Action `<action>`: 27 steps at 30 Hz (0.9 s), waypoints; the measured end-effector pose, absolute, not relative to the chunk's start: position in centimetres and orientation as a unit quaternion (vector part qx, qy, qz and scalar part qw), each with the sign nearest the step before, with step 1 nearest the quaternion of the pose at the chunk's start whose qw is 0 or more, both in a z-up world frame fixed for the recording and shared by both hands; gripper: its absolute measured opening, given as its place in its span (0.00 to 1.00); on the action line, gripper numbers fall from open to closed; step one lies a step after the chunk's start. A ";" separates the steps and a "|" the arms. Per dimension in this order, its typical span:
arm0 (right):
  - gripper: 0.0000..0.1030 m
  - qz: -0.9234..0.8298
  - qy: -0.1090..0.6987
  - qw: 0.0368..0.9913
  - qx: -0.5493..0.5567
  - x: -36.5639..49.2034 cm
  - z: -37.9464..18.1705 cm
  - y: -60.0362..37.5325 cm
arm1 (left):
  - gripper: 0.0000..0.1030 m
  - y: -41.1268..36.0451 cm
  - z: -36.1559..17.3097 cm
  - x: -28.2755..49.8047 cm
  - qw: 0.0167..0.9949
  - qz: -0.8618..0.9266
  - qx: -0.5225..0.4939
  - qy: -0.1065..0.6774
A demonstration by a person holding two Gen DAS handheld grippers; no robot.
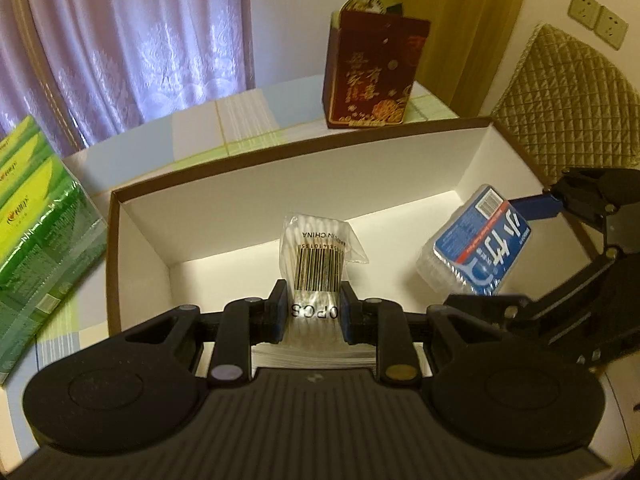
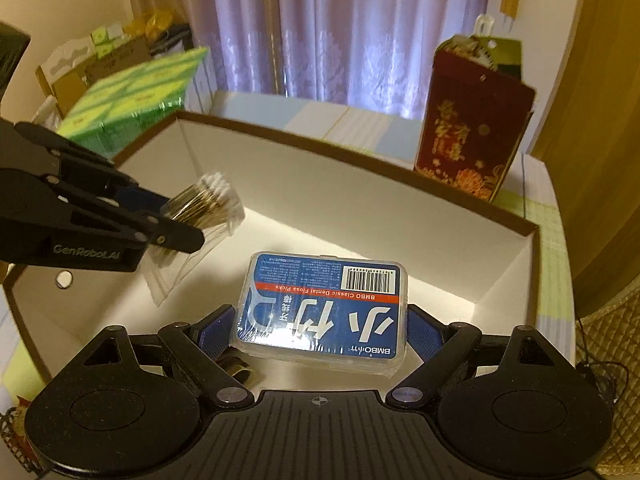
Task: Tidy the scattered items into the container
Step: 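Lift and carry the swab bag and floss box over the box with both tools, then open the left tool dropping the swab bag while the right tool releases the floss box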
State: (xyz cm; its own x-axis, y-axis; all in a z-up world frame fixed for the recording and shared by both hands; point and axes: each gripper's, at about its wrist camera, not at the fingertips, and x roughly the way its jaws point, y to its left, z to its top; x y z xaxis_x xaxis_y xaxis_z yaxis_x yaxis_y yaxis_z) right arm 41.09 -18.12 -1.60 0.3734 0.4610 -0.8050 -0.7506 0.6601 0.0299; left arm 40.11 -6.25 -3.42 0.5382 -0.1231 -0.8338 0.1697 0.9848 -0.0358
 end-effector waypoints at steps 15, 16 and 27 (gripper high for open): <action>0.88 0.360 0.439 0.805 -0.171 42.6 -3.1 -16.8 | 0.27 -5.9 -6.3 42.5 0.857 -0.060 0.021 0.511; 0.88 0.359 0.440 0.805 -0.172 42.7 -3.2 -16.8 | 0.28 -5.8 -6.3 42.6 0.857 -0.059 0.022 0.511; 0.88 0.354 0.452 0.799 -0.179 43.2 -4.0 -16.1 | 0.38 -5.4 -6.0 42.5 0.858 -0.052 0.025 0.511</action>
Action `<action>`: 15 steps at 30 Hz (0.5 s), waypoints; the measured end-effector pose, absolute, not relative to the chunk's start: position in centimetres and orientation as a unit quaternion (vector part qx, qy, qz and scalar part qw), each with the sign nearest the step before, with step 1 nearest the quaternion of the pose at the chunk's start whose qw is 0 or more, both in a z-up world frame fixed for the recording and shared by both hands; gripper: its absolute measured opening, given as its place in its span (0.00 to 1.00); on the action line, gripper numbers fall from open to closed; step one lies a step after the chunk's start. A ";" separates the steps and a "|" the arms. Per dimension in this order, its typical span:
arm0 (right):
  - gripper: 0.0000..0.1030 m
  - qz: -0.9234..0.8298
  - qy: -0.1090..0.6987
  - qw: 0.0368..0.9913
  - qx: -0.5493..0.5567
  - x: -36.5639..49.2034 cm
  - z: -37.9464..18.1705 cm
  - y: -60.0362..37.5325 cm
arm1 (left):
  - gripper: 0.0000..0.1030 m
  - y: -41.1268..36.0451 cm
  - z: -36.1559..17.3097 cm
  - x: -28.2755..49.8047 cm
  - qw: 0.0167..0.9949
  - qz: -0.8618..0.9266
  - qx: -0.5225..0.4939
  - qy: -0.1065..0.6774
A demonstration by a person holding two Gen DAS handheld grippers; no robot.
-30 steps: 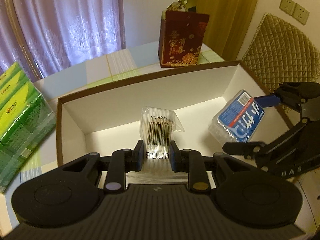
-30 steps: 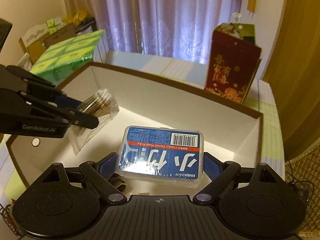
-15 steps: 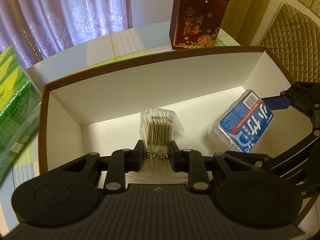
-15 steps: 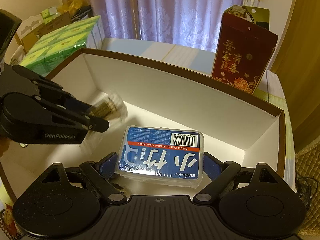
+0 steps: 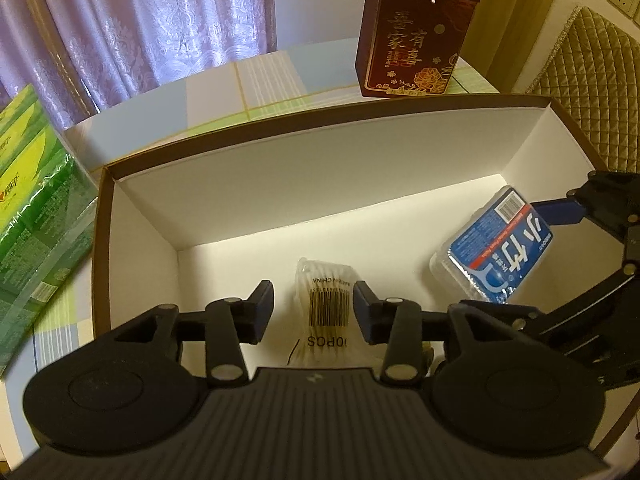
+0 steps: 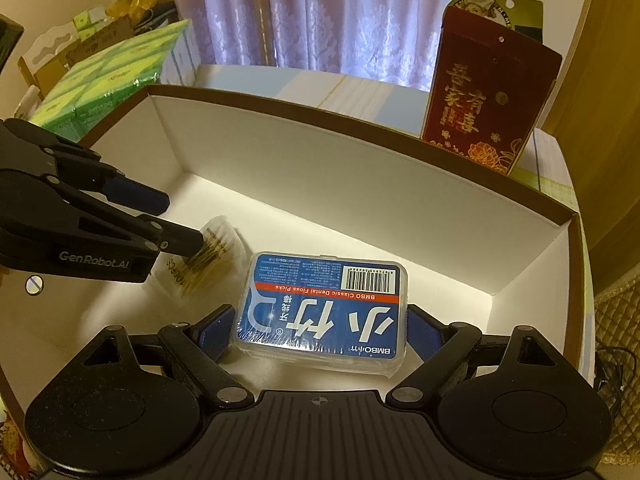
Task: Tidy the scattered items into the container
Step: 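Open the left tool dropping the swab bag while the right tool releases the floss box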
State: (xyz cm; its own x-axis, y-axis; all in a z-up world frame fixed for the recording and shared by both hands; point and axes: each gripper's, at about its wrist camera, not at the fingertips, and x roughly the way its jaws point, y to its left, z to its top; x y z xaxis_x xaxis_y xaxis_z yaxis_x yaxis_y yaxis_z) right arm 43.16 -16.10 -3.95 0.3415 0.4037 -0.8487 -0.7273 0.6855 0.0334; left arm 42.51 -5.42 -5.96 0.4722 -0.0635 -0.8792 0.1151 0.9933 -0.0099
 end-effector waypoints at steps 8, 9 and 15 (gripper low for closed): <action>0.89 0.352 0.449 0.801 -0.182 43.4 -4.2 -15.8 | 0.40 -5.5 -5.5 42.4 0.859 -0.049 0.028 0.509; 0.90 0.354 0.446 0.801 -0.184 43.3 -4.1 -15.8 | 0.41 -5.5 -5.4 42.3 0.859 -0.049 0.027 0.508; 1.00 0.372 0.433 0.799 -0.188 42.3 -2.9 -16.4 | 0.55 -5.7 -4.6 41.8 0.861 -0.049 0.023 0.505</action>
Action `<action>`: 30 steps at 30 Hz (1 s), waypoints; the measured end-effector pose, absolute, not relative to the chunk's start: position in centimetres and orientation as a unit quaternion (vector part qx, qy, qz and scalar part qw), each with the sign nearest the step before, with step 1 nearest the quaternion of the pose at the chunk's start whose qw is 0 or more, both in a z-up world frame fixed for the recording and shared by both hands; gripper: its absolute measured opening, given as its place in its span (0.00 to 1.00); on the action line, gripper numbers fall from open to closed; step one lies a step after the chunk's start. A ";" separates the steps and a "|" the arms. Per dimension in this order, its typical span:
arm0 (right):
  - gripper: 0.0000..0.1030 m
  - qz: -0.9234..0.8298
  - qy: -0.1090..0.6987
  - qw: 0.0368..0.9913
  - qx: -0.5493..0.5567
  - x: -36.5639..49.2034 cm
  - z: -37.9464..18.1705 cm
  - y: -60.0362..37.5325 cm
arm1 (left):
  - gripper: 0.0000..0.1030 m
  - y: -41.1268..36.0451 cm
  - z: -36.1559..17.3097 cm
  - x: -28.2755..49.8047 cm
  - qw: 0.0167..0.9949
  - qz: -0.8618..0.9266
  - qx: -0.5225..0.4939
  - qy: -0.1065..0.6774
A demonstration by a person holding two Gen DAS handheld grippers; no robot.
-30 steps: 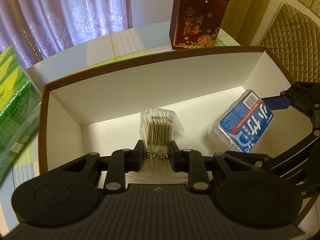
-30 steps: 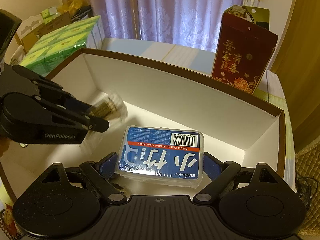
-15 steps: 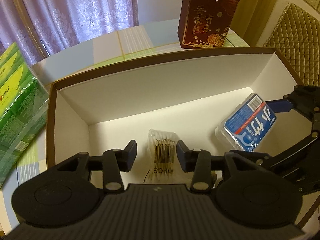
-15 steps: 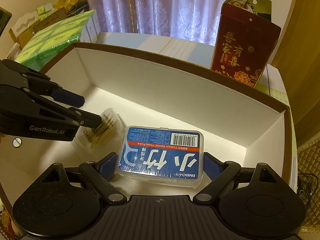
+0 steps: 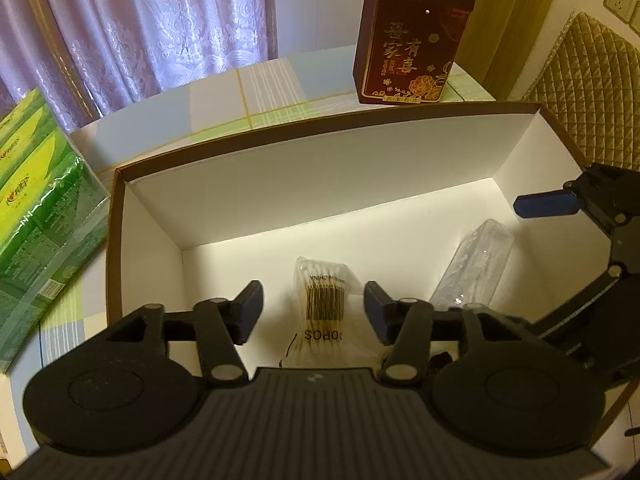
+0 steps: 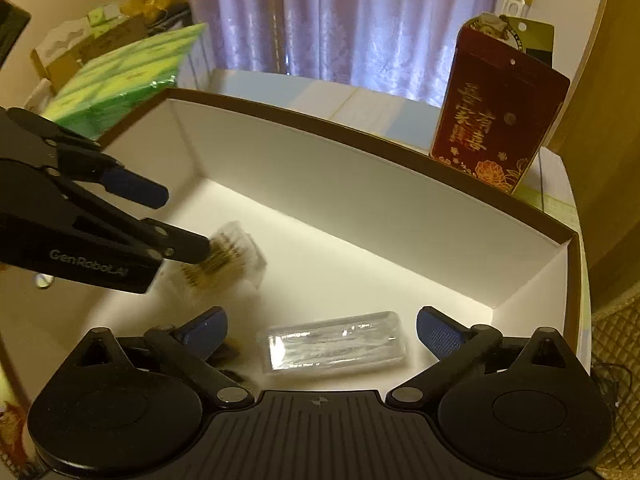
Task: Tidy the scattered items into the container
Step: 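Open the left tool dropping the swab bag while the right tool releases the floss box, then withdraw both tools up and away from the box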
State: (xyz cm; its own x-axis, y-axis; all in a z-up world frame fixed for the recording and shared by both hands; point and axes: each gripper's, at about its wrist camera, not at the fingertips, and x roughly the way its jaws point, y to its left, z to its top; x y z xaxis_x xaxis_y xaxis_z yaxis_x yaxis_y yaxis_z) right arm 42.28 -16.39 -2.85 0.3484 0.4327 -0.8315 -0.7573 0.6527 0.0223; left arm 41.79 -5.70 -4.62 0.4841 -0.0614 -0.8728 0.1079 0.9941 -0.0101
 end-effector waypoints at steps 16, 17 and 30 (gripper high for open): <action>1.00 0.357 0.453 0.799 -0.171 38.8 0.0 -19.2 | 0.77 -6.8 -2.2 38.3 0.865 -0.044 0.024 0.499; 1.00 0.355 0.454 0.800 -0.168 38.6 0.1 -19.3 | 0.77 -6.9 -2.0 38.1 0.865 -0.043 0.023 0.500; 1.00 0.341 0.443 0.815 -0.153 35.8 1.9 -20.9 | 0.83 -7.9 0.3 34.8 0.872 -0.035 0.028 0.488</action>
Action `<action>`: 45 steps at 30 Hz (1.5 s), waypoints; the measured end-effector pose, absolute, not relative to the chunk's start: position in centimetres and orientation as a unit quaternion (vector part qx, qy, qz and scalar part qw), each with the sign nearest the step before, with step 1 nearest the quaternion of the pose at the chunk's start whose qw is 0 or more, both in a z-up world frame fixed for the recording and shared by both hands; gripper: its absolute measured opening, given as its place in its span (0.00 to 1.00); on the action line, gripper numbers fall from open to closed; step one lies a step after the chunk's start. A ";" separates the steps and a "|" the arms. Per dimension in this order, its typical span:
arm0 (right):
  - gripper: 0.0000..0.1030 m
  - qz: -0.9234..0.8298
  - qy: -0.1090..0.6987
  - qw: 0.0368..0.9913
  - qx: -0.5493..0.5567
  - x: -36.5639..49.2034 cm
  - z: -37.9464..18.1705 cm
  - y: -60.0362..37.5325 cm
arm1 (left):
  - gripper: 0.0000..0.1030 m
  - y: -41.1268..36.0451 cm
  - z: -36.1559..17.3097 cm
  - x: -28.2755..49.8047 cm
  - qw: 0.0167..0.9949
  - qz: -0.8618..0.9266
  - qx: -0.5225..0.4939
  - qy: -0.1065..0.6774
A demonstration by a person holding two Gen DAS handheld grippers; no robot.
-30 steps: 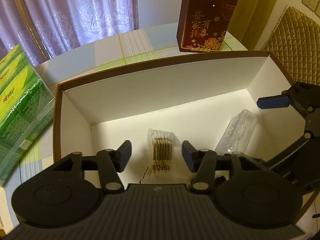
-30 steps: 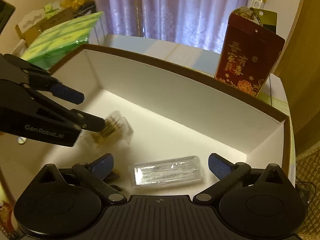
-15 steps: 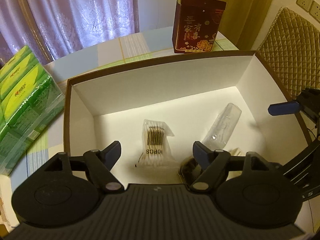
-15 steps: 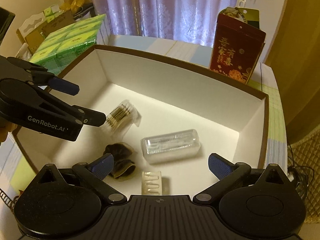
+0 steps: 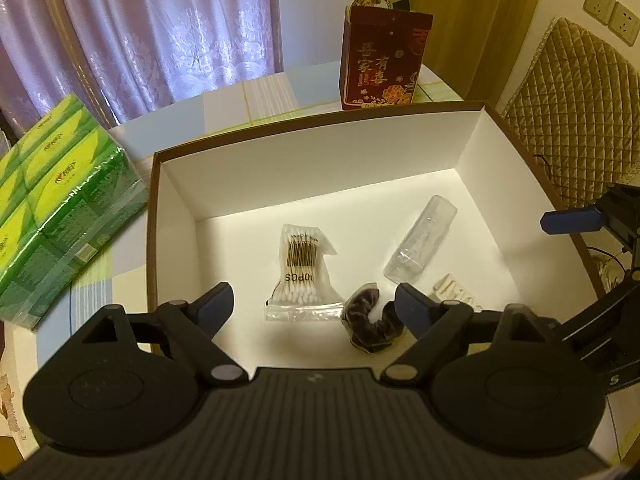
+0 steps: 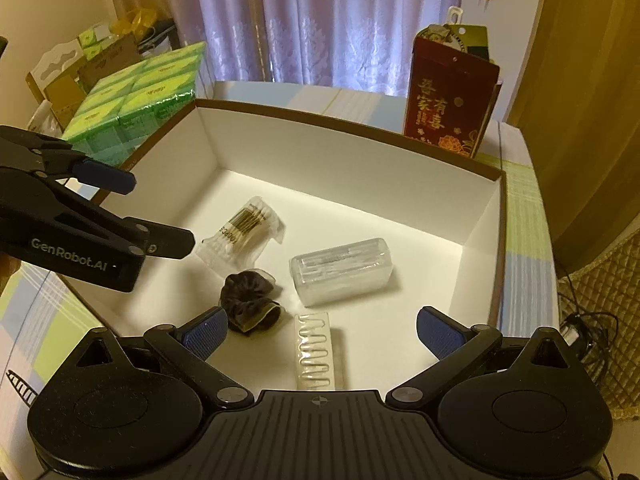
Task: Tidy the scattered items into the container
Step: 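Withdraw both tools up and away from the box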
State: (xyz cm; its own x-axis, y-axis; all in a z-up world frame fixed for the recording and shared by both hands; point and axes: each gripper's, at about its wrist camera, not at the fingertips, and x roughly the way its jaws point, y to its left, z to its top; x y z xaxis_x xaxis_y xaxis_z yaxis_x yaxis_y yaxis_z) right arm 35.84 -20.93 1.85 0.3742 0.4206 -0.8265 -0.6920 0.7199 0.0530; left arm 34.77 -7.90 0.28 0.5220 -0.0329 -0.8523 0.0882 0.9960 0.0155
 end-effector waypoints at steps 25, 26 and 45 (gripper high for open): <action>1.00 0.328 0.400 0.846 -0.127 28.8 5.8 -23.9 | 0.84 -9.2 4.3 25.7 0.887 -0.026 0.033 0.459; 1.00 0.329 0.398 0.847 -0.125 28.4 5.9 -23.9 | 0.84 -9.2 4.5 25.3 0.888 -0.025 0.032 0.458; 1.00 0.336 0.388 0.851 -0.108 23.8 6.0 -24.6 | 0.84 -6.8 5.3 18.8 0.895 -0.007 0.011 0.446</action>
